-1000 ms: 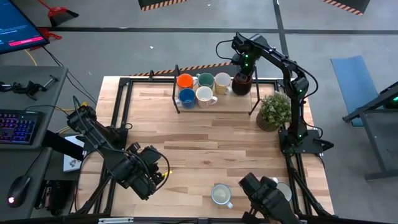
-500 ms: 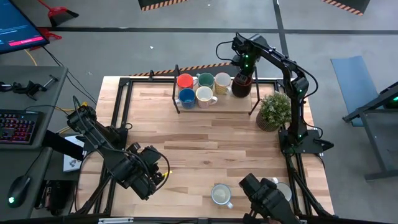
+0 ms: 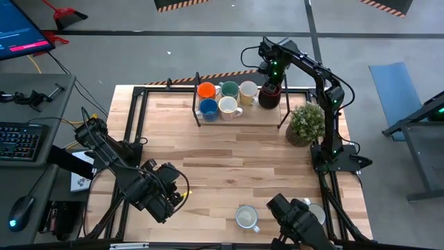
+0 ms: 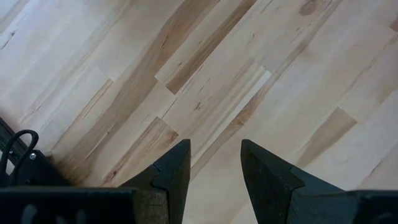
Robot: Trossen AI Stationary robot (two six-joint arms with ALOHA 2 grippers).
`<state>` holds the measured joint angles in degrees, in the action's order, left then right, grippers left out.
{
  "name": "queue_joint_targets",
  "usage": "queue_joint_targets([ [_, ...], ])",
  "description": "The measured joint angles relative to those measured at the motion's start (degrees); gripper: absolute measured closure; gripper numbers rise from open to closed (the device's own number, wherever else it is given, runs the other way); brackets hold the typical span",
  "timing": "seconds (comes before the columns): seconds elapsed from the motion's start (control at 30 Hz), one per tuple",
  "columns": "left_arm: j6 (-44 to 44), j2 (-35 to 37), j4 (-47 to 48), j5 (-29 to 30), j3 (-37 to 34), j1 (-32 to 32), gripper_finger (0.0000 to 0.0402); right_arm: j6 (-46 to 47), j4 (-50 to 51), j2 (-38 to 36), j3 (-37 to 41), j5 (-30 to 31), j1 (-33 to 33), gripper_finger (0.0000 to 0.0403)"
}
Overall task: Place coffee mugs
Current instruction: Put the black mug on the shelf
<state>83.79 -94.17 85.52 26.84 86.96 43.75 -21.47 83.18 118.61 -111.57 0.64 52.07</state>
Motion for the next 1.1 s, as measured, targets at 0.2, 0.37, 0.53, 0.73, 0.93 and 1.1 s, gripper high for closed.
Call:
queue_joint_targets([
  [0.2,-0.01,0.00,0.17,-1.01,0.00,0.02,0.0271,-0.02,0.00,0.00,-0.02,0.20,0.00,0.0402],
  [0.37,-0.02,0.00,0.17,-1.02,0.00,0.02,0.0271,-0.48,-0.04,0.00,-0.02,0.20,0.00,0.0402],
  [0.53,-0.02,0.00,0.17,-1.02,0.00,0.02,0.0271,-0.62,-0.13,0.00,-0.04,0.20,0.00,0.0402],
  [0.73,-0.02,0.00,0.17,-1.02,0.00,0.02,0.0271,-1.11,-0.27,0.00,-0.11,0.17,0.00,0.0396],
  [0.93,-0.02,0.00,0.17,-1.02,0.00,0.02,0.0271,-0.28,-0.68,0.00,-0.15,1.08,0.00,0.0330],
  [1.1,0.00,0.00,0.17,-1.02,0.00,0.02,0.0271,0.49,-0.67,0.00,-0.15,1.18,0.00,0.0289],
])
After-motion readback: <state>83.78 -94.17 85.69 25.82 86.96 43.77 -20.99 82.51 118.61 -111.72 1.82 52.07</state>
